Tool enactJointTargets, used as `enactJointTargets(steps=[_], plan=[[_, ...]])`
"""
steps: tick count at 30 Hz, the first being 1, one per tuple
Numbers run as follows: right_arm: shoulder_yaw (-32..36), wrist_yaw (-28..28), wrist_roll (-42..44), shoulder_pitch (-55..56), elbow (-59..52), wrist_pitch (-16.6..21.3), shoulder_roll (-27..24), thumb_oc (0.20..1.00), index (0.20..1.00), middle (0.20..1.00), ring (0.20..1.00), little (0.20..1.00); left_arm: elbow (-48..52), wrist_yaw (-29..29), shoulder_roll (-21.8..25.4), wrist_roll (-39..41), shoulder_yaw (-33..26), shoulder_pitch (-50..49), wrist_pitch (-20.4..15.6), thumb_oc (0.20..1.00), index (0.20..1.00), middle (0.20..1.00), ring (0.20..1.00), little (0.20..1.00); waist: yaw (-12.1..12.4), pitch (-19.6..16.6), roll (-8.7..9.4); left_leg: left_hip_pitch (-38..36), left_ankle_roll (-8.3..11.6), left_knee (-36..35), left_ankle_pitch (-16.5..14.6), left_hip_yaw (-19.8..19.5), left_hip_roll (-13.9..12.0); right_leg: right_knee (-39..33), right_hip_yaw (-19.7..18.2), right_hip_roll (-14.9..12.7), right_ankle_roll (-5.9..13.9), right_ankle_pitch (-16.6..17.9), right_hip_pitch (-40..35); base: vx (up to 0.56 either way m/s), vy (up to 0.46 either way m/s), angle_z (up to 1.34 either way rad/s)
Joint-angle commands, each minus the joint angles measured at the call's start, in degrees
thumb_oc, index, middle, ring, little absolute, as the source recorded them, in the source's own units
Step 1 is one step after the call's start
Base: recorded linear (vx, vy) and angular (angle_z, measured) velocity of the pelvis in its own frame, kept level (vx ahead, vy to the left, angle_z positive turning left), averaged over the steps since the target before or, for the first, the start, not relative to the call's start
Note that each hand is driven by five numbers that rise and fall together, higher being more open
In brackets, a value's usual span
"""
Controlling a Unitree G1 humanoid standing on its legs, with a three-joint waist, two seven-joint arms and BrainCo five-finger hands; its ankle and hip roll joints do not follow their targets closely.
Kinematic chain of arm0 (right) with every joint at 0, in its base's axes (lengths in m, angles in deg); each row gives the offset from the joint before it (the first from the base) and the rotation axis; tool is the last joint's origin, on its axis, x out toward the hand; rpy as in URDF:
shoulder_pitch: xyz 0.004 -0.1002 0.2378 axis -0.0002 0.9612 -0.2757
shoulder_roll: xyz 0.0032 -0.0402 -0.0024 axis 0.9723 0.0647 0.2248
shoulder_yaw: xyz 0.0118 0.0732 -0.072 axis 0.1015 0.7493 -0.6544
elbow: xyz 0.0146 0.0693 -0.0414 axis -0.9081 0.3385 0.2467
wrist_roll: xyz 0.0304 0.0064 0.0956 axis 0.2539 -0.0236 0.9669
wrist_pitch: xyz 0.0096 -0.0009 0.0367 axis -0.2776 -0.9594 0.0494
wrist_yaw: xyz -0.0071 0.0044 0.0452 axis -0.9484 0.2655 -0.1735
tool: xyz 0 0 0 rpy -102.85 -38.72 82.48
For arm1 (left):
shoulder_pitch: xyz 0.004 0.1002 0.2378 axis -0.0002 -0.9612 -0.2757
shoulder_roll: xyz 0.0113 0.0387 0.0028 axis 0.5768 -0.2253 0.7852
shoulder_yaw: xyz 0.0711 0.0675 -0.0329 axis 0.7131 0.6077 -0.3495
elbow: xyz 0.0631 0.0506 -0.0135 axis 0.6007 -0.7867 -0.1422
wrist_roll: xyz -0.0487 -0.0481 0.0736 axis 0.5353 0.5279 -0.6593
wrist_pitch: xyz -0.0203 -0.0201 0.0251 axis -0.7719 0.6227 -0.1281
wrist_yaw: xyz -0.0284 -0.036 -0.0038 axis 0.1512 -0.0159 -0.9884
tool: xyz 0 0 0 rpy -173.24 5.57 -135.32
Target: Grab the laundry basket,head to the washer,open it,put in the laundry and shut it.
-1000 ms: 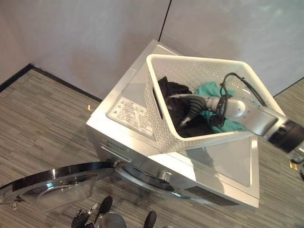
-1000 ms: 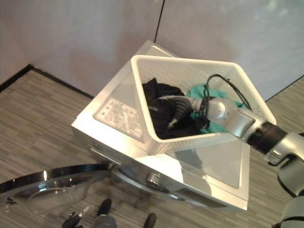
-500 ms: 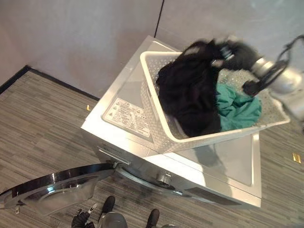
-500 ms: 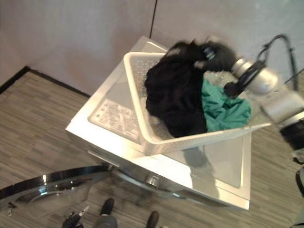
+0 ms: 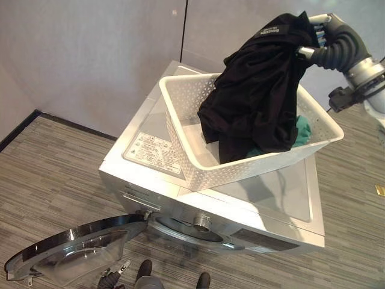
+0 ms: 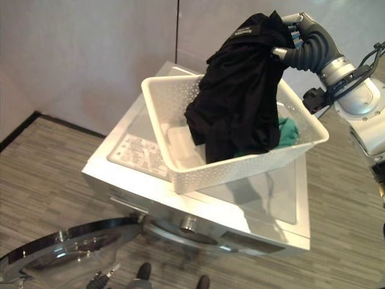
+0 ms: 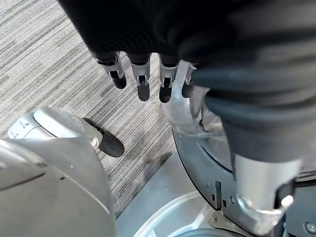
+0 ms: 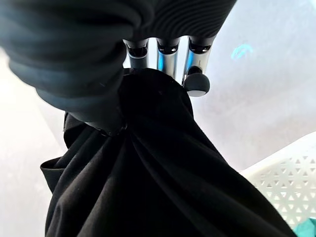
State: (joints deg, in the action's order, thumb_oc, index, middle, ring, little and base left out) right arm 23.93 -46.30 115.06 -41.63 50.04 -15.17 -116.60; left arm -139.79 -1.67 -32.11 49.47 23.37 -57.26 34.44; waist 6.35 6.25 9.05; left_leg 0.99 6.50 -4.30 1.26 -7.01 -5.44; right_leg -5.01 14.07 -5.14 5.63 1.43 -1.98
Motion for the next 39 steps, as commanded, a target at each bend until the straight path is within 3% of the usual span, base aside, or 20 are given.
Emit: enactJointTargets(steps=[1,6,12,14,16,21,22,23,24,27,30,31,32,34,36,38,39], plan=[[3.6,-3.4,1.1,-2.5,-0.5,3.2,0.9,0.2,0.2,0.2,0.2,0.2,-3.8,0.7,2.3,-0.7,0.7,0.8,-0.7,1.0,1.0,1.0,1.0,1.0,-0.1,-2.4,2.87,-0.8,-1.8,-0.7,-2.7,0.0,-0.3,0.1,-2.8,-3.4,3.18,-1.0,-1.8,0.0,0.0,0.0],[7.1,-7.2,-1.7,-1.1,-0.5,3.6,3.8,0.2,0.2,0.2,0.2,0.2,-2.3,1.6,2.5,-1.1,1.4,1.3,-1.3,1.0,1.0,1.0,1.0,1.0,-0.3,-2.6,2.58,-1.5,-2.14,-0.7,-3.1,0.6,-0.2,0.1,-3.7,-3.3,3.24,-0.8,-1.8,-0.01,0.015,-0.11],[7.2,-7.2,-1.8,-1.0,-0.5,3.6,3.8,0.2,0.2,0.2,0.2,0.2,-2.3,1.6,2.5,-1.1,1.5,1.3,-1.3,1.0,1.0,1.0,1.0,1.0,-0.3,-2.6,2.62,-1.5,-2.15,-0.7,-3.1,0.6,-0.2,0.1,-3.8,-3.3,3.24,-0.8,-1.8,0.0,0.001,-0.02],[10.4,-11.0,-6.0,-1.2,-1.4,3.9,5.8,0.2,0.2,0.2,0.2,0.2,-0.7,2.3,2.2,-2.3,2.6,1.8,-1.5,1.0,1.0,1.0,1.0,1.0,-0.5,-3.1,2.34,-2.2,-2.59,-0.7,-3.6,1.1,-0.3,0.2,-4.4,-3.5,3.47,-0.7,-2.0,0.0,0.081,-0.01],[12.9,-16.0,-12.8,-3.8,-0.7,3.1,8.0,0.2,0.2,0.2,0.2,0.2,0.5,2.5,2.7,-4.9,5.2,2.4,-1.3,1.0,1.0,1.0,1.0,1.0,-0.1,-3.2,2.49,-4.2,-3.99,-0.5,-4.6,2.0,0.2,1.7,-6.5,-4.1,3.81,-0.6,-2.0,0.01,0.155,-0.2],[11.9,-17.9,-13.3,-8.3,1.1,2.6,10.8,0.2,0.2,0.2,0.2,0.2,1.0,2.8,3.4,-4.3,5.5,3.3,-1.2,1.0,1.0,1.0,1.0,1.0,0.6,-1.5,1.86,-3.7,-5.53,1.6,-5.4,3.2,1.1,4.6,-10.5,-4.6,4.68,2.5,1.4,-0.11,0.076,-0.42],[10.1,-18.4,-13.3,-10.7,2.2,2.7,11.9,0.2,0.2,0.2,0.2,0.2,1.2,2.9,3.8,-3.9,5.4,3.4,-1.4,1.0,1.0,1.0,1.0,1.0,0.9,-1.4,1.66,-3.4,-5.72,1.5,-5.2,3.6,1.2,4.6,-11.7,-4.8,5.21,5.0,2.4,-0.26,-0.005,-0.4],[8.1,-18.3,-12.5,-14.1,5.1,1.9,12.9,0.2,0.2,0.2,0.2,0.2,1.8,2.9,5.3,-2.6,5.2,3.9,-1.6,1.0,1.0,1.0,1.0,1.0,0.9,-0.6,1.18,-1.4,-6.25,1.8,-3.8,3.3,1.1,6.6,-14.6,-3.6,5.16,5.3,3.6,-0.26,-0.008,-0.43],[7.8,-18.3,-12.5,-14.5,5.3,2.0,12.9,0.2,0.2,0.2,0.2,0.2,1.8,2.9,5.2,-2.6,5.1,3.9,-1.6,1.0,1.0,1.0,1.0,1.0,0.9,-0.6,1.11,-1.3,-6.24,1.8,-3.9,3.4,1.1,6.9,-14.7,-3.6,5.15,5.2,3.9,-0.29,0.002,-0.4],[5.6,-17.4,-11.9,-16.6,8.0,1.3,12.8,0.2,0.2,0.2,0.2,0.2,2.2,2.8,5.7,-2.2,5.0,3.3,-1.6,1.0,1.0,1.0,1.0,1.0,1.1,-1.0,0.58,1.7,-6.58,1.9,-2.0,3.2,1.3,11.1,-16.6,-0.9,3.82,-0.4,1.9,-0.25,-0.029,-0.27],[7.1,-17.2,-13.1,-14.2,6.6,1.1,10.5,0.2,0.2,0.2,0.2,0.2,2.6,2.5,5.0,-1.7,4.1,2.5,-1.6,1.0,1.0,1.0,1.0,1.0,2.4,-1.1,1.63,5.9,-6.16,3.4,0.0,1.2,2.2,12.2,-19.7,2.6,1.88,-7.5,-2.2,-0.24,-0.155,0.07],[7.3,-17.2,-13.2,-14.0,6.5,1.0,10.5,0.2,0.2,0.2,0.2,0.2,2.7,2.5,5.0,-1.7,4.2,2.5,-1.6,1.0,1.0,1.0,1.0,1.0,2.4,-1.0,1.72,5.8,-6.16,3.4,0.0,1.1,2.3,12.1,-19.7,2.5,1.88,-7.5,-2.3,-0.24,-0.233,0.4],[8.1,-17.7,-13.5,-13.8,4.8,1.8,10.1,0.2,0.2,0.2,0.2,0.2,3.6,2.4,4.5,-1.7,4.1,1.7,-1.5,1.0,1.0,1.0,1.0,1.0,3.5,-0.6,2.57,8.0,-5.19,2.6,3.1,0.0,1.9,8.7,-19.2,3.5,-0.26,-9.8,-3.2,-0.27,-0.247,0.33],[6.9,-18.0,-13.1,-15.4,4.3,2.8,7.8,0.2,0.2,0.2,0.2,0.2,3.2,2.7,3.8,-2.3,5.1,2.6,-1.8,1.0,1.0,1.0,1.0,1.0,3.6,0.0,2.94,10.1,-3.11,0.0,7.2,-0.7,1.2,4.6,-17.6,4.9,-1.2,-9.3,-2.9,-0.34,-0.284,0.2],[5.5,-18.0,-12.7,-17.0,4.5,3.0,5.6,0.2,0.2,0.2,0.2,0.2,3.4,2.9,3.2,-2.3,5.5,3.3,-2.1,1.0,1.0,1.0,1.0,1.0,2.5,0.1,2.4,11.6,-2.27,-0.7,7.7,-0.8,1.4,2.9,-15.8,5.2,-1.28,-8.6,-2.6,-0.28,-0.107,0.61],[2.7,-17.3,-11.3,-18.3,4.4,2.8,-1.0,0.2,0.2,0.2,0.2,0.2,4.4,3.2,1.7,-2.1,6.0,4.7,-2.5,1.0,1.0,1.0,1.0,1.0,-0.2,2.2,2.19,12.1,-1.77,0.6,5.2,8.0,-0.2,2.3,-10.3,3.3,-0.96,-6.3,-0.9,-0.36,-0.033,1.01],[2.6,-17.3,-11.3,-18.3,4.4,2.8,-1.1,0.2,0.2,0.2,0.2,0.2,4.4,3.2,1.7,-2.1,6.0,4.8,-2.5,1.0,1.0,1.0,1.0,1.0,-0.2,2.1,2.1,12.3,-1.76,0.7,5.3,8.0,-0.3,2.3,-10.3,3.4,-0.97,-6.2,-0.7,-0.24,-0.023,1.37]])
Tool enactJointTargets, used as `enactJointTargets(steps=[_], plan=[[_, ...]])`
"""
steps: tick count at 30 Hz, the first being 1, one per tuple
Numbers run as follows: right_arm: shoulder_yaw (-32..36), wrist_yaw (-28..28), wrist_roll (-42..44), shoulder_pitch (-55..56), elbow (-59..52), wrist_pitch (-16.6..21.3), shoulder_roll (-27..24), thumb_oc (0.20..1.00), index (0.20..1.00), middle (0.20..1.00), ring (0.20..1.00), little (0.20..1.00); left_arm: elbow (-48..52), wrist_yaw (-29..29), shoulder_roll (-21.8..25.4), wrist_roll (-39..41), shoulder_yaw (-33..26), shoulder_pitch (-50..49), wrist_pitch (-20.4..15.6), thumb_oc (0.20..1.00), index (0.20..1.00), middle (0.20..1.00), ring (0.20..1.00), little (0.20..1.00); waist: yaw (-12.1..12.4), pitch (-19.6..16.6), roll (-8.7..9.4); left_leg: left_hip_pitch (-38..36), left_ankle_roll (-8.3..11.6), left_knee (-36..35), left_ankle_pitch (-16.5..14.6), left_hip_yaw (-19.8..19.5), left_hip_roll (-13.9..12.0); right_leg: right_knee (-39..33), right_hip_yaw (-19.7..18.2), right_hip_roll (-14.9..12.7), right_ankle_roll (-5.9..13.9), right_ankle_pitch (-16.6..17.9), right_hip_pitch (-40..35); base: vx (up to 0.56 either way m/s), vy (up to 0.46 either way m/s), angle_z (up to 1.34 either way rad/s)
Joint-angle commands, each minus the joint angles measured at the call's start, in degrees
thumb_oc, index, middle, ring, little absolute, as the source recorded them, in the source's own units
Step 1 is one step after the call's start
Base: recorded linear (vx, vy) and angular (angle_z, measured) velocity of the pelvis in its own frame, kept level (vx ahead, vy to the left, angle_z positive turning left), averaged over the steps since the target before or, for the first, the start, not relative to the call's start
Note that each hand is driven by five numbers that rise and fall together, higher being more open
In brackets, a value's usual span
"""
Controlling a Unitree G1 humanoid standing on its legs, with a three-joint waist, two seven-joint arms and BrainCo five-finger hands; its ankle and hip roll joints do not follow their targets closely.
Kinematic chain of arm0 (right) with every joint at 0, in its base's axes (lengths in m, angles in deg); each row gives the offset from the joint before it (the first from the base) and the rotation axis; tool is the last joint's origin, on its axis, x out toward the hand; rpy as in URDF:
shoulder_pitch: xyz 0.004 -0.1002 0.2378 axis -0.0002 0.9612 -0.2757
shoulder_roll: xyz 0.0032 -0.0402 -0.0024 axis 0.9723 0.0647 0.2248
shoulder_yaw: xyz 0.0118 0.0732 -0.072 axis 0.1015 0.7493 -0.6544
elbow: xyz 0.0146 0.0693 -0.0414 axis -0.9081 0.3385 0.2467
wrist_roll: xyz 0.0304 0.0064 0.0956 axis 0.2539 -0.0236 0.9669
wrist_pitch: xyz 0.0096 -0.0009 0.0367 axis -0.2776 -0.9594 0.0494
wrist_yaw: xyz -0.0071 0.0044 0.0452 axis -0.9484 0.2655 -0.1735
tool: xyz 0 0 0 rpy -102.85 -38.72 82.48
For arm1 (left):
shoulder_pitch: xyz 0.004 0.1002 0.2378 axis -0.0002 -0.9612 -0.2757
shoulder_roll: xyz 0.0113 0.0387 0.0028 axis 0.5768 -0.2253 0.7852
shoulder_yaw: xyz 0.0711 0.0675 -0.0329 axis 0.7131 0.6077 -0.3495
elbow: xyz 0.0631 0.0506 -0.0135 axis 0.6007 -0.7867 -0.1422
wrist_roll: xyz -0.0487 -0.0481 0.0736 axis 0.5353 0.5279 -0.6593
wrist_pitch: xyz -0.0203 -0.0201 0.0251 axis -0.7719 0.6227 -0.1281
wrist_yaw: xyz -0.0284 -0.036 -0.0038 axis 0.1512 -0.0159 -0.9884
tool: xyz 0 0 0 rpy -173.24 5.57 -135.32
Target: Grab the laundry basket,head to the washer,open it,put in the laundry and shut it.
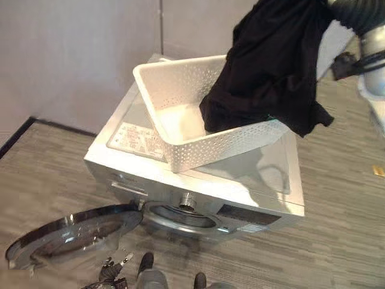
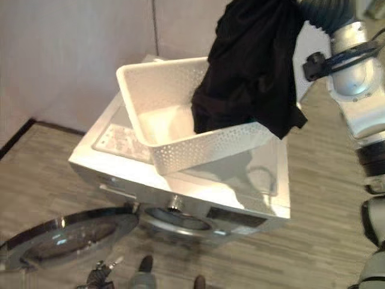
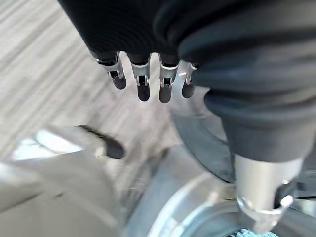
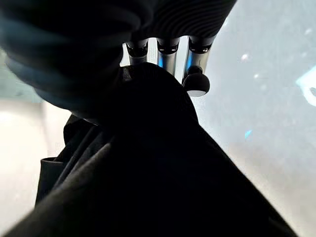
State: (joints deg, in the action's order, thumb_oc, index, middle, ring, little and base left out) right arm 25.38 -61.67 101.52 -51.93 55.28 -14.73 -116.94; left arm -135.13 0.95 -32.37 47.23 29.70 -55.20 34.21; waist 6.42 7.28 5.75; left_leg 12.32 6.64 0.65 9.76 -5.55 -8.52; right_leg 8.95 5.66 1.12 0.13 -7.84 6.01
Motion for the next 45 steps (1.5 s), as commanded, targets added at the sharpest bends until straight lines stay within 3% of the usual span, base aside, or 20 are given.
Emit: enactJointTargets(steps=[1,2,3,4,7,8,11,14,20,21,22,24,26,30,31,35,42,45], plan=[[0.5,-2.0,3.0,-9.0,-0.5,2.8,-1.4,0.2,0.2,0.2,0.2,0.2,-0.4,0.3,1.6,-0.1,-0.3,2.0,-2.3,1.0,1.0,1.0,1.0,1.0,-0.9,0.7,5.55,-1.7,-1.69,1.9,-6.8,6.1,0.7,-11.5,0.3,-4.3,4.44,4.3,-7.5,-0.17,-0.008,1.25],[0.3,-2.0,2.7,-9.5,0.1,2.8,-1.2,0.2,0.2,0.2,0.2,0.2,-0.6,0.2,1.4,-0.6,0.0,1.6,-2.3,1.0,1.0,1.0,1.0,1.0,-1.2,0.3,5.73,-3.4,-1.67,4.7,-9.3,3.5,0.6,-11.6,0.3,-4.9,4.41,4.9,-7.1,-0.17,-0.007,0.42],[0.3,-2.0,2.7,-9.6,0.2,2.8,-1.2,0.2,0.2,0.2,0.2,0.2,-0.6,0.2,1.4,-0.6,-0.1,1.6,-2.3,1.0,1.0,1.0,1.0,1.0,-1.3,0.3,5.7,-3.1,-1.68,4.9,-9.2,3.4,0.7,-11.7,0.4,-4.9,4.42,5.0,-7.0,-0.08,0.044,-0.18],[-1.2,-1.3,2.3,-11.0,1.4,2.5,-0.3,0.2,0.2,0.2,0.2,0.2,-0.8,-0.1,1.3,-0.6,0.3,0.5,-2.4,1.0,1.0,1.0,1.0,1.0,-1.5,-0.3,5.52,-6.9,-1.49,7.8,-10.8,-1.6,-0.1,-11.3,-0.3,-5.0,4.18,5.1,-6.8,-0.06,0.073,-0.17],[-2.2,-0.7,2.6,-11.8,3.4,2.1,0.2,0.2,0.2,0.2,0.2,0.2,-1.7,-0.3,1.2,-0.5,0.3,-0.4,-2.3,1.0,1.0,1.0,1.0,1.0,-2.7,-1.7,4.81,-11.3,-1.44,6.1,-10.6,-4.7,-1.6,-11.0,-1.0,-4.6,4.19,5.4,-6.1,-0.01,0.106,-0.2],[-1.4,-0.3,2.5,-11.0,3.4,1.9,0.2,0.2,0.2,0.2,0.2,0.2,-3.2,-0.6,0.5,-0.4,-0.2,-1.0,-1.8,1.0,1.0,1.0,1.0,1.0,-4.0,-3.5,3.27,-14.2,-1.11,0.9,-10.6,-4.5,-2.6,-11.2,-1.2,-4.1,4.52,5.2,-6.4,0.04,0.246,0.0],[0.8,-0.6,2.0,-8.6,3.2,1.5,-0.3,0.2,0.2,0.2,0.2,0.2,-4.2,-0.9,-0.2,-1.1,0.5,-0.9,-1.4,1.0,1.0,1.0,1.0,1.0,-4.7,-4.4,2.26,-15.1,-0.73,-1.5,-11.4,-2.2,-2.5,-11.5,-0.4,-5.2,5.03,5.5,-7.0,0.0,0.165,0.12],[3.9,-2.2,0.0,-6.4,4.7,0.8,-0.2,0.2,0.2,0.2,0.2,0.2,-3.3,-1.2,-0.6,-4.1,3.1,-0.8,-1.1,1.0,1.0,1.0,1.0,1.0,-4.7,-4.5,1.03,-15.5,-1.42,-1.3,-14.4,-2.3,0.3,-11.0,-0.5,-7.8,6.29,7.0,-7.1,-0.05,0.26,0.29],[4.1,-2.9,-0.2,-6.8,5.4,0.8,0.1,0.2,0.2,0.2,0.2,0.2,-3.3,-1.4,-0.5,-4.6,3.8,-0.6,-1.1,1.0,1.0,1.0,1.0,1.0,-4.4,-4.4,0.93,-15.5,-1.94,-0.8,-15.3,-2.2,1.0,-10.6,-1.0,-8.4,6.64,7.3,-6.7,-0.04,0.115,0.03],[2.4,-4.7,-1.3,-13.1,7.8,0.8,2.1,0.2,0.2,0.2,0.2,0.2,-3.1,-1.4,0.6,-5.9,5.4,-0.4,-1.3,1.0,1.0,1.0,1.0,1.0,-4.1,-3.8,0.44,-15.8,-4.11,0.1,-17.5,-1.9,4.4,-8.5,-3.3,-10.7,8.47,9.8,-3.9,-0.28,0.489,-0.22],[-1.8,-6.5,-2.4,-21.3,10.6,0.4,4.1,0.2,0.2,0.2,0.2,0.2,-3.0,-1.3,2.1,-6.4,5.8,-0.4,-1.5,1.0,1.0,1.0,1.0,1.0,-4.4,-3.9,0.79,-15.7,-5.27,0.5,-18.2,0.2,5.7,-8.6,-4.2,-12.0,9.86,12.3,-1.8,-0.28,0.496,-0.74],[-4.8,-8.3,-2.5,-27.2,13.1,0.6,7.0,0.2,0.2,0.2,0.2,0.2,-3.3,-0.8,2.8,-6.0,5.5,0.6,-1.6,1.0,1.0,1.0,1.0,1.0,-4.2,-3.3,0.33,-15.0,-5.73,1.4,-18.1,2.1,5.6,-7.1,-3.5,-12.6,10.36,13.6,0.1,-0.22,0.131,-1.24],[-6.3,-8.8,-2.0,-29.9,14.0,0.7,7.5,0.2,0.2,0.2,0.2,0.2,-3.7,-0.6,2.9,-5.4,4.8,1.9,-1.5,1.0,1.0,1.0,1.0,1.0,-4.2,-3.2,-0.01,-14.3,-5.91,1.8,-18.0,2.9,5.5,-6.3,-2.9,-12.6,10.13,12.3,-0.2,-0.16,0.041,-0.89],[-7.8,-9.4,-1.3,-33.3,13.9,0.9,7.6,0.2,0.2,0.2,0.2,0.2,-3.0,0.2,3.8,-5.5,4.4,2.6,-1.7,1.0,1.0,1.0,1.0,1.0,-3.9,-5.2,1.16,-13.7,-5.72,1.2,-17.6,3.8,5.7,-8.4,-1.5,-12.8,9.66,10.6,-4.3,-0.07,-0.048,-0.22],[-7.3,-9.5,-0.4,-32.5,11.8,1.3,7.7,0.2,0.2,0.2,0.2,0.2,0.3,0.8,4.2,-6.1,4.6,2.2,-2.0,1.0,1.0,1.0,1.0,1.0,-3.9,-6.9,1.55,-14.4,-5.41,-0.1,-17.4,4.9,5.3,-10.1,-1.4,-12.7,10.01,11.0,-4.7,0.03,-0.063,-0.2],[-4.1,-9.0,-0.9,-27.9,4.7,1.7,5.7,0.2,0.2,0.2,0.2,0.2,8.8,1.6,4.8,-7.3,5.9,1.4,-2.5,1.0,1.0,1.0,1.0,1.0,-4.0,-7.7,1.65,-15.5,-4.98,-1.4,-16.8,4.9,4.5,-10.8,-1.2,-12.4,9.88,10.9,-5.5,0.02,-0.076,-0.15],[9.6,-6.3,-1.8,-8.0,-11.5,2.4,2.8,0.2,0.2,0.2,0.2,0.2,37.7,-1.9,10.0,-12.5,10.2,-2.0,-1.6,1.0,1.0,1.0,1.0,1.0,-5.0,-7.9,-0.54,-17.3,-4.52,-3.9,-15.2,5.0,3.3,-11.7,-0.6,-11.7,9.76,10.3,-6.9,-0.01,-0.048,0.02],[12.3,-4.6,-0.5,-3.3,-13.5,2.5,3.3,0.2,0.2,0.2,0.2,0.2,43.6,-2.8,12.4,-13.3,10.0,-2.6,-1.3,1.0,1.0,1.0,1.0,1.0,-5.1,-7.9,-0.87,-17.7,-4.27,-4.4,-14.9,5.0,2.9,-11.9,-0.5,-11.5,9.68,10.1,-7.1,0.0,-0.012,0.0]])
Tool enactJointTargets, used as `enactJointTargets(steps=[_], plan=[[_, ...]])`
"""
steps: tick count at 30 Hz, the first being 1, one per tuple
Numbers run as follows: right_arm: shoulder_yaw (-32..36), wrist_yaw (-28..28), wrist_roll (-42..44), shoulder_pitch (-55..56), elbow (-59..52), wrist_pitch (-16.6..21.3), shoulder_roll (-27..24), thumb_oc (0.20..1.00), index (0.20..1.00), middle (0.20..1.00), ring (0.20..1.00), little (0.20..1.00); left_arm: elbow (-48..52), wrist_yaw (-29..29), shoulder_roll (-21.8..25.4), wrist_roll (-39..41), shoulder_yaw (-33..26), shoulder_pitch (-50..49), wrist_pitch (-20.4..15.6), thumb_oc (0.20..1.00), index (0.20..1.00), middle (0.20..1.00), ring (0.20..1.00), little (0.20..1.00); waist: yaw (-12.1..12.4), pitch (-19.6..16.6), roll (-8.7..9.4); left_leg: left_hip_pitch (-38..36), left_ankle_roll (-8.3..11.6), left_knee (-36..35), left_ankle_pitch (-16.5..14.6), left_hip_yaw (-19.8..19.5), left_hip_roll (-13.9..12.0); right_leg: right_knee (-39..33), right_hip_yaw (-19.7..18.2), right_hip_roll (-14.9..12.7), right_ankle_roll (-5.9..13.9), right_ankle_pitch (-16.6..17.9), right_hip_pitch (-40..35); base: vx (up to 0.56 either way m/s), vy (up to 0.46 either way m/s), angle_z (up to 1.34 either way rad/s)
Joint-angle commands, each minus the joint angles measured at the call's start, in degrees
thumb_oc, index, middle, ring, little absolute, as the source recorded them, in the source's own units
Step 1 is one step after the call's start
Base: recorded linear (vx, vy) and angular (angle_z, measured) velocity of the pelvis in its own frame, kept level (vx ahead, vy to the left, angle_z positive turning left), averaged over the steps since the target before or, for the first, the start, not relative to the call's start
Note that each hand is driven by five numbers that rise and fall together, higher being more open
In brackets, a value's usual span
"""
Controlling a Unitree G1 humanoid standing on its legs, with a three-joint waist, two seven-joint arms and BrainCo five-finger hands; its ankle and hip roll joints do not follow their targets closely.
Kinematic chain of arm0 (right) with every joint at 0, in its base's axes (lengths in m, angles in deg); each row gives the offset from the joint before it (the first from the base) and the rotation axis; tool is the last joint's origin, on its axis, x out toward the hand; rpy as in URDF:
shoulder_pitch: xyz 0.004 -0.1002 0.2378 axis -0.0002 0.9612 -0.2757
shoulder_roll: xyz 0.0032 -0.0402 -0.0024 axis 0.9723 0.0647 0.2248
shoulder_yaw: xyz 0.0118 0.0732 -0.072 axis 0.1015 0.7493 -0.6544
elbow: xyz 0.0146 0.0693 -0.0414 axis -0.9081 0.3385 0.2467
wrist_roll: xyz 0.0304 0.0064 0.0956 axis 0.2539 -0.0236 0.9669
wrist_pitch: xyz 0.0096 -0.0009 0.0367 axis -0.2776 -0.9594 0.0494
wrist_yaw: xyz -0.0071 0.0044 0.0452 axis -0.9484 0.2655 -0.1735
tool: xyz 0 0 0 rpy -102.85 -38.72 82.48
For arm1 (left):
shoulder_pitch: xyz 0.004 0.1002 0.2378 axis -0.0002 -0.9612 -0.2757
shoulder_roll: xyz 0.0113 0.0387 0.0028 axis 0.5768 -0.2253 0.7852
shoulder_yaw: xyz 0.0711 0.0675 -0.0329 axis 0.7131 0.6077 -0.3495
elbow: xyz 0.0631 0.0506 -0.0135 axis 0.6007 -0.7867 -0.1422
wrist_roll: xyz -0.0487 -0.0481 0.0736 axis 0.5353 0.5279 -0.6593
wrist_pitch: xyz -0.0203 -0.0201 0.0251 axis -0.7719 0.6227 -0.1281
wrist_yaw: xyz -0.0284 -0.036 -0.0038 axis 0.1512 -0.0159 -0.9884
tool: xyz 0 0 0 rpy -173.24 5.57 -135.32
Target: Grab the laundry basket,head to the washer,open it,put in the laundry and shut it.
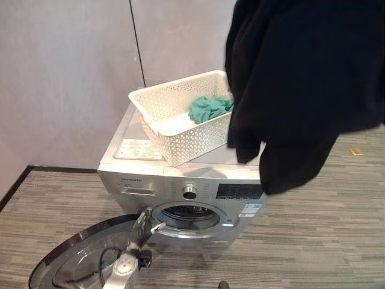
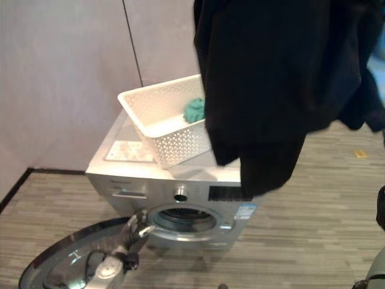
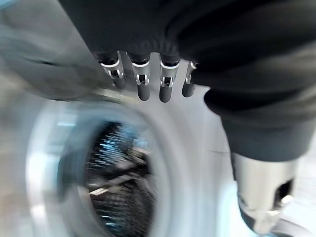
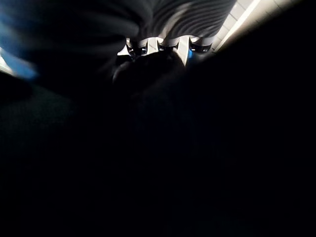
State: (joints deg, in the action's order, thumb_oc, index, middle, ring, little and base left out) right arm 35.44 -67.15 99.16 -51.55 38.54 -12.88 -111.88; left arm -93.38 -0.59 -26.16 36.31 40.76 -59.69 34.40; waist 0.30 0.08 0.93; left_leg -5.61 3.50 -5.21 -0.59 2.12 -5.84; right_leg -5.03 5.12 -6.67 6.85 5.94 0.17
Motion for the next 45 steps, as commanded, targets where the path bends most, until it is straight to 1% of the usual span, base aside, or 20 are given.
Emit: enactJointTargets(steps=[1,2,3,5,7,8,11,14,16,17,19,21,22,23,27,30,37,39,42,45], plan=[[3.4,3.1,3.2,0.3,1.0,0.9,-1.1,0.2,0.2,0.2,0.2,0.2,7.2,-1.7,7.6,-2.9,-2.2,1.6,-1.8,1.0,1.0,1.0,1.0,1.0,0.8,-0.5,3.23,0.1,-1.01,1.3,-4.4,-2.4,0.0,2.1,0.1,-3.6,2.93,-3.8,-1.3,0.0,0.0,0.0],[4.2,3.2,3.1,1.2,0.6,0.7,-1.0,0.2,0.2,0.2,0.2,0.2,7.5,-1.8,8.0,-2.9,-2.2,1.4,-1.7,1.0,1.0,1.0,1.0,1.0,0.9,-0.6,3.49,0.0,-0.99,1.3,-4.4,-2.4,0.0,2.1,0.1,-3.5,2.91,-3.8,-1.4,0.0,-0.035,0.0],[6.0,5.8,5.8,6.4,-2.1,1.4,-0.1,0.2,0.2,0.2,0.2,0.2,13.8,-2.3,9.5,-3.5,-3.8,1.0,-1.7,1.0,1.0,1.0,1.0,1.0,0.7,-0.5,2.83,-0.2,-0.87,1.0,-4.2,-2.3,-0.2,1.9,0.0,-3.4,2.88,-3.9,-1.6,0.0,0.0,0.0],[8.4,7.9,7.6,12.0,-3.8,1.5,0.9,0.2,0.2,0.2,0.2,0.2,19.2,-3.4,11.2,-4.6,-5.3,0.3,-1.4,1.0,1.0,1.0,1.0,1.0,0.8,-0.5,2.55,-0.5,-0.7,0.7,-4.1,-2.2,-0.4,1.5,0.2,-3.3,2.87,-3.9,-1.9,0.01,-0.016,0.01],[9.7,8.6,7.6,14.8,-5.1,0.9,1.5,0.2,0.2,0.2,0.2,0.2,20.2,-3.5,11.5,-4.9,-5.8,0.1,-0.8,1.0,1.0,1.0,1.0,1.0,0.9,-0.6,2.62,-0.6,-0.66,0.7,-4.0,-2.2,-0.5,1.4,0.2,-3.3,2.82,-4.0,-2.2,0.0,0.0,0.0],[9.9,10.7,8.2,18.0,-7.2,-0.1,3.4,0.2,0.2,0.2,0.2,0.2,22.1,-3.8,10.8,-4.0,-7.1,0.2,0.8,1.0,1.0,1.0,1.0,1.0,0.9,-0.4,2.09,-0.7,-0.57,0.6,-3.8,-2.2,-0.7,1.4,0.3,-3.2,2.72,-4.1,-2.3,0.0,0.0,0.0],[9.0,12.3,9.0,19.3,-8.5,-0.9,5.1,0.2,0.2,0.2,0.2,0.2,23.0,-4.3,10.5,-2.5,-6.6,0.8,1.9,1.0,1.0,1.0,1.0,1.0,0.9,-0.2,1.84,-0.6,-0.54,0.6,-3.5,-2.4,-0.7,1.3,0.2,-3.1,2.6,-4.1,-2.4,0.0,-0.011,0.0],[6.0,14.6,10.5,19.4,-10.0,-1.6,6.7,0.2,0.2,0.2,0.2,0.2,22.5,-5.0,9.7,-0.4,-4.6,3.4,2.9,1.0,1.0,1.0,1.0,1.0,0.7,-0.1,1.32,-0.5,-0.4,0.3,-3.2,-2.4,-0.7,1.1,0.4,-3.2,2.49,-4.1,-2.5,0.0,0.0,0.0],[2.7,15.8,11.9,18.2,-10.3,-2.5,8.3,0.2,0.2,0.2,0.2,0.2,22.5,-4.8,8.6,4.5,-2.4,7.1,4.0,1.0,1.0,1.0,1.0,1.0,0.4,-0.2,0.86,-0.4,-0.29,0.2,-3.0,-2.5,-0.6,1.0,0.6,-3.2,2.38,-4.2,-2.8,0.0,0.0,0.0],[2.6,15.8,11.9,18.1,-10.3,-2.5,8.3,0.2,0.2,0.2,0.2,0.2,22.5,-4.8,8.6,4.5,-2.4,7.1,4.0,1.0,1.0,1.0,1.0,1.0,0.4,-0.1,0.82,-0.4,-0.29,0.2,-3.0,-2.5,-0.6,1.0,0.6,-3.2,2.38,-4.2,-2.8,0.0,0.0,0.0],[0.2,16.2,13.4,16.8,-9.5,-3.0,8.6,0.2,0.2,0.2,0.2,0.2,24.0,-4.8,8.5,9.6,-0.2,10.3,4.9,1.0,1.0,1.0,1.0,1.0,0.3,-0.1,0.42,-0.3,-0.24,0.2,-2.8,-2.9,-0.5,1.0,0.7,-3.2,2.26,-4.2,-2.9,0.0,0.0,0.0],[-0.5,16.3,13.5,16.2,-9.1,-3.3,8.8,0.2,0.2,0.2,0.2,0.2,24.4,-4.6,8.6,11.3,0.5,11.6,5.1,1.0,1.0,1.0,1.0,1.0,0.2,0.0,0.3,-0.3,-0.21,0.2,-2.8,-3.0,-0.5,0.9,0.8,-3.2,2.25,-4.2,-3.0,-0.01,-0.008,0.02],[-2.3,16.3,13.9,14.7,-8.2,-3.8,9.2,0.2,0.2,0.2,0.2,0.2,24.9,-4.8,9.2,15.5,2.2,14.3,5.9,1.0,1.0,1.0,1.0,1.0,0.2,-0.1,0.05,-0.2,-0.17,0.2,-2.7,-3.2,-0.5,0.8,0.9,-3.2,2.24,-4.2,-3.1,0.0,0.0,0.0],[-2.4,16.3,13.9,14.7,-8.2,-3.7,9.2,0.2,0.2,0.2,0.2,0.2,24.9,-4.8,9.2,15.5,2.2,14.4,5.9,1.0,1.0,1.0,1.0,1.0,0.2,-0.1,0.03,-0.2,-0.17,0.2,-2.7,-3.2,-0.5,0.8,0.9,-3.2,2.24,-4.2,-3.1,-0.02,-0.027,0.03],[-5.2,16.0,14.6,11.9,-6.5,-4.7,9.8,0.2,0.2,0.2,0.2,0.2,25.1,-3.0,12.0,20.3,4.6,21.3,6.6,1.0,1.0,1.0,1.0,1.0,0.5,-0.4,-0.23,-0.2,-0.04,0.2,-2.4,-3.6,-0.4,0.7,1.3,-3.2,2.17,-4.3,-3.6,0.0,-0.021,0.07],[-7.7,15.4,15.8,8.8,-4.1,-5.6,10.1,0.2,0.2,0.2,0.2,0.2,23.7,-1.8,15.5,23.6,9.1,30.1,7.1,1.0,1.0,1.0,1.0,1.0,1.0,-0.6,-0.56,-0.1,0.09,0.2,-2.0,-4.5,-0.3,1.4,2.1,-3.3,2.15,-4.8,-3.7,-0.01,-0.03,0.15],[-11.1,14.3,17.4,5.5,-0.9,-6.5,10.8,0.2,0.2,0.2,0.2,0.2,20.3,0.1,17.0,28.1,16.3,40.9,6.5,1.0,1.0,1.0,1.0,1.0,1.5,-0.5,-1.08,-0.1,0.22,0.5,-1.7,-5.9,-0.3,3.1,2.9,-3.5,1.88,-6.1,-4.0,-0.02,-0.03,0.12],[-12.7,13.8,19.1,3.9,1.0,-6.6,10.5,0.2,0.2,0.2,0.2,0.2,19.9,0.4,18.8,28.6,19.5,45.7,6.1,1.0,1.0,1.0,1.0,1.0,1.9,-0.3,-1.43,0.1,0.38,1.1,-1.6,-7.0,-0.3,4.1,3.4,-3.6,1.63,-6.9,-4.3,-0.02,-0.029,0.05],[-13.2,13.8,20.0,3.4,2.1,-6.5,9.8,0.2,0.2,0.2,0.2,0.2,20.8,0.2,20.3,28.6,20.9,46.9,5.9,1.0,1.0,1.0,1.0,1.0,2.3,-0.2,-1.62,0.3,0.54,1.5,-1.6,-7.9,-0.4,4.4,4.2,-3.6,1.49,-7.5,-4.7,-0.01,-0.03,0.23],[-14.0,14.2,21.1,3.5,2.8,-6.7,7.4,0.2,0.2,0.2,0.2,0.2,26.4,-0.9,24.2,30.3,22.2,45.7,5.4,1.0,1.0,1.0,1.0,1.0,3.0,0.2,-1.72,0.9,0.93,2.4,-1.5,-9.3,-0.5,5.0,5.0,-3.3,0.97,-8.4,-5.2,-0.02,-0.037,0.14]])
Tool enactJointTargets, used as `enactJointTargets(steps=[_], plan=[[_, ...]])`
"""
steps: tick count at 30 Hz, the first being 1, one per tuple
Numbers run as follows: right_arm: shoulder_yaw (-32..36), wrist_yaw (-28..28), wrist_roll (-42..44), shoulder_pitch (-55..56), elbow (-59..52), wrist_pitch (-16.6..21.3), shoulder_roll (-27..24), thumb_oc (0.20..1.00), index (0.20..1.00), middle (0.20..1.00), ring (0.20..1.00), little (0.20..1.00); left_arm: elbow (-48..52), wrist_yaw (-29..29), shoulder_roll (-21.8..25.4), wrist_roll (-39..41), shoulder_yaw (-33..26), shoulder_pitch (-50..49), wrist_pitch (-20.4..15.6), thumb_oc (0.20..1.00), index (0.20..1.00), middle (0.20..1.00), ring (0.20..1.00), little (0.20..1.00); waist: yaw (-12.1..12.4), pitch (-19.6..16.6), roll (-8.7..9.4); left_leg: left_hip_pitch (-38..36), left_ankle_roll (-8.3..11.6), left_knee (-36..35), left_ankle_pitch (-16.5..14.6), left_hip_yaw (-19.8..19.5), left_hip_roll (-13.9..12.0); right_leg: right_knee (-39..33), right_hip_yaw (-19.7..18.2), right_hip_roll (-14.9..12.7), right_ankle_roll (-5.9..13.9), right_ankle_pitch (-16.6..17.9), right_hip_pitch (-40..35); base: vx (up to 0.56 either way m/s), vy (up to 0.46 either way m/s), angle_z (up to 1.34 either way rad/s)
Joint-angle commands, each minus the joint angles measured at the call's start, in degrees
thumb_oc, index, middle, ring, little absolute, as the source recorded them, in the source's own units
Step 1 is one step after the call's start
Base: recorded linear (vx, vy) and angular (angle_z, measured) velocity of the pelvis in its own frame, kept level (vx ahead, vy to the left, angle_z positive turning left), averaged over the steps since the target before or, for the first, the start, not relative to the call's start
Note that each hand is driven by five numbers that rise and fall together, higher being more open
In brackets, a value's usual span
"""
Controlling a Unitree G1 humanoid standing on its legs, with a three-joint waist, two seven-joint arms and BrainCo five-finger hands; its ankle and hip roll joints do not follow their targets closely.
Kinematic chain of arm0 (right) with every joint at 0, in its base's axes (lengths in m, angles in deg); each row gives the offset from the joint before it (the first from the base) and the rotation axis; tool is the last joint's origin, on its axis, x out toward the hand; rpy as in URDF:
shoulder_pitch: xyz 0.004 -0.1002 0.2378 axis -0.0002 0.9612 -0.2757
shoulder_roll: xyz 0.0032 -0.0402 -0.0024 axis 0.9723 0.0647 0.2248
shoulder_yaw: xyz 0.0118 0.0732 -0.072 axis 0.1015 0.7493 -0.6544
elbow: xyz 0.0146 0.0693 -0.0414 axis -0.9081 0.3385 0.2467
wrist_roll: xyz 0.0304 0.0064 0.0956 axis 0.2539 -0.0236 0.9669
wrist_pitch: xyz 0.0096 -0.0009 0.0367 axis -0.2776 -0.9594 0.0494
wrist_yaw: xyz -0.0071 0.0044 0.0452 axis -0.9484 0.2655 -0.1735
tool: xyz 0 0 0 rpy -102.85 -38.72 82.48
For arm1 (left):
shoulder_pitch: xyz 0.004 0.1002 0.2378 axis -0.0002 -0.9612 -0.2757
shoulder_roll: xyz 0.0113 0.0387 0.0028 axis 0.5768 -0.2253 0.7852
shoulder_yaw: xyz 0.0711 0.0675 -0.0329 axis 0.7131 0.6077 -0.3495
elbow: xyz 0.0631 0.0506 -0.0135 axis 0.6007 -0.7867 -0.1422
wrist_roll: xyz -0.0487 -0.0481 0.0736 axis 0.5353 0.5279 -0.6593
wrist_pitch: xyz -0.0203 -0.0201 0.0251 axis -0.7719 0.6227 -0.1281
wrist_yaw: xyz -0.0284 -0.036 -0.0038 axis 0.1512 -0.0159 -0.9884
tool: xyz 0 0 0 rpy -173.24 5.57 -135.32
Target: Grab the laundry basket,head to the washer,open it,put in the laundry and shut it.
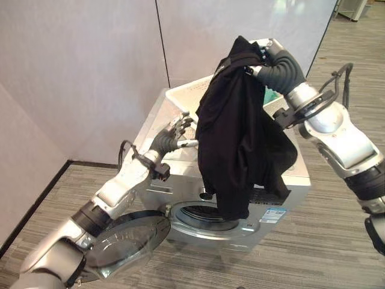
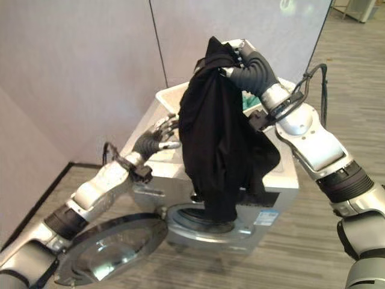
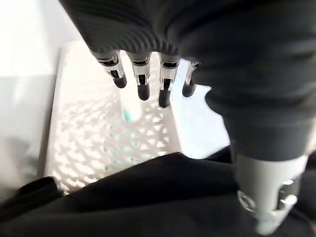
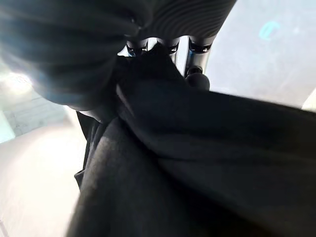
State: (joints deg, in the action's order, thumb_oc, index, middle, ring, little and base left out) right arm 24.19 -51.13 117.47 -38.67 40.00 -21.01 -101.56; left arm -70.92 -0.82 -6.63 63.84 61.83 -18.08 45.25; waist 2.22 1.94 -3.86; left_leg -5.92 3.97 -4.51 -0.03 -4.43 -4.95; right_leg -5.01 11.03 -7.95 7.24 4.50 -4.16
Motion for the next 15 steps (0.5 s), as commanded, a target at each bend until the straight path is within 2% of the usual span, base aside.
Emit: enactJointTargets(steps=[1,10,11,13,14,15], plan=[[-2.7,-1.8,2.8,-9.4,1.3,1.4,-2.9,0.2,0.2,0.2,0.2,0.2,4.0,-0.6,4.6,2.8,1.1,4.0,-5.4,1.0,1.0,1.0,1.0,1.0,1.1,-1.6,3.07,1.2,0.46,1.7,-2.0,-2.7,-1.4,5.0,-0.9,-2.0,0.59,-6.9,-0.9,-0.04,-0.041,0.09],[-5.3,-1.2,5.9,-9.6,2.7,1.9,-5.3,0.2,0.2,0.2,0.2,0.2,5.6,-2.3,8.0,8.6,5.9,4.0,-5.2,1.0,1.0,1.0,1.0,1.0,1.2,-1.6,2.81,1.0,1.69,1.1,-1.0,-4.4,-2.2,4.6,0.9,-0.9,-0.28,-8.1,-3.0,-0.02,-0.037,0.17],[-6.2,-1.2,6.7,-10.6,3.5,2.4,-5.5,0.2,0.2,0.2,0.2,0.2,7.0,-2.9,10.8,11.1,7.4,4.7,-5.3,1.0,1.0,1.0,1.0,1.0,1.3,-1.7,2.88,0.9,1.88,1.1,-0.9,-4.5,-2.3,4.3,1.2,-0.7,-0.31,-8.0,-3.3,0.0,-0.012,0.14],[-6.6,-1.3,6.8,-10.9,3.8,2.6,-5.6,0.2,0.2,0.2,0.2,0.2,8.0,-3.2,12.2,12.1,8.0,4.6,-5.2,1.0,1.0,1.0,1.0,1.0,1.4,-1.7,2.9,0.9,1.94,1.2,-0.9,-4.5,-2.3,4.2,1.4,-0.7,-0.31,-8.0,-3.4,0.0,-0.008,0.11],[-6.7,-1.4,6.8,-10.7,4.0,2.9,-5.4,0.2,0.2,0.2,0.2,0.2,9.6,-3.9,14.9,13.8,9.5,4.8,-5.0,1.0,1.0,1.0,1.0,1.0,1.6,-1.7,2.92,0.9,1.99,1.2,-0.9,-4.5,-2.4,4.1,1.6,-0.7,-0.29,-7.8,-3.6,0.01,-0.003,0.07],[-6.6,-1.4,6.8,-10.6,4.0,2.9,-5.4,0.2,0.2,0.2,0.2,0.2,9.6,-3.9,14.9,13.8,9.5,4.8,-5.0,1.0,1.0,1.0,1.0,1.0,1.6,-1.7,2.95,0.9,1.99,1.2,-0.9,-4.5,-2.4,4.1,1.6,-0.7,-0.29,-7.8,-3.6,0.01,0.006,0.04]])
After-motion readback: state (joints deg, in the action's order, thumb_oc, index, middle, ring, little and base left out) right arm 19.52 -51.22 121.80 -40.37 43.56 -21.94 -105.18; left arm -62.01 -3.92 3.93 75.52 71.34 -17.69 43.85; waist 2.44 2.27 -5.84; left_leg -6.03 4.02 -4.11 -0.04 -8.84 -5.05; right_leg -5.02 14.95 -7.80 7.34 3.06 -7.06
